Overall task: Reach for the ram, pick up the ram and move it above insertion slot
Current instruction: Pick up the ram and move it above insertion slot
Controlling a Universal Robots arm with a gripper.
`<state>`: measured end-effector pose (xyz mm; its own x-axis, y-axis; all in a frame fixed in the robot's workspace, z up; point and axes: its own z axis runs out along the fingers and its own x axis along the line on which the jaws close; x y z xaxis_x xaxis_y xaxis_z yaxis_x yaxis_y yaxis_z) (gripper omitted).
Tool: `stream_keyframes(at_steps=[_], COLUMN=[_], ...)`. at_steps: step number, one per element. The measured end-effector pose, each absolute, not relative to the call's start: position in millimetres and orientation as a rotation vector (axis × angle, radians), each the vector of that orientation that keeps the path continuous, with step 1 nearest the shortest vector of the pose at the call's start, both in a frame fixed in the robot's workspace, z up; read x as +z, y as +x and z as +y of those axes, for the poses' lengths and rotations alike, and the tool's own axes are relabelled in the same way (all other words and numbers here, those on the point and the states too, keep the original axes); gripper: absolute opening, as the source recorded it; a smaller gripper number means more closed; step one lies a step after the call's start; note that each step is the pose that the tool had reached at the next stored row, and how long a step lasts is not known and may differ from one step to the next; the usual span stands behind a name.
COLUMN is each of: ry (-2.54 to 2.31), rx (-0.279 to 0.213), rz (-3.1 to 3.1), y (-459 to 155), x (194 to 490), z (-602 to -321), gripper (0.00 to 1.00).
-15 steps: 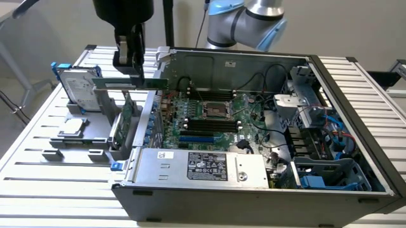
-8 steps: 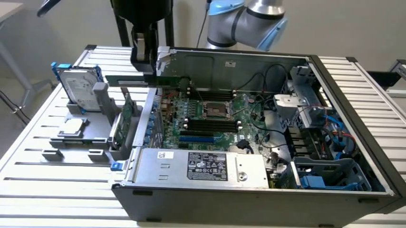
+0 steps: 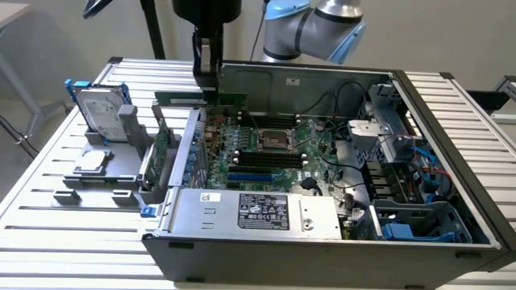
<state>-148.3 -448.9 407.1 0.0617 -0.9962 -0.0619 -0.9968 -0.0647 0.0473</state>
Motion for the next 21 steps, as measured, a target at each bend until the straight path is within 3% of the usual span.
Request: stream_keyframes(at_steps=[21], ry=[-2.283], rx=[0.122], rz=[2.143], y=[-73.5], x=[400.9], z=[-404.8], gripper=[0.13])
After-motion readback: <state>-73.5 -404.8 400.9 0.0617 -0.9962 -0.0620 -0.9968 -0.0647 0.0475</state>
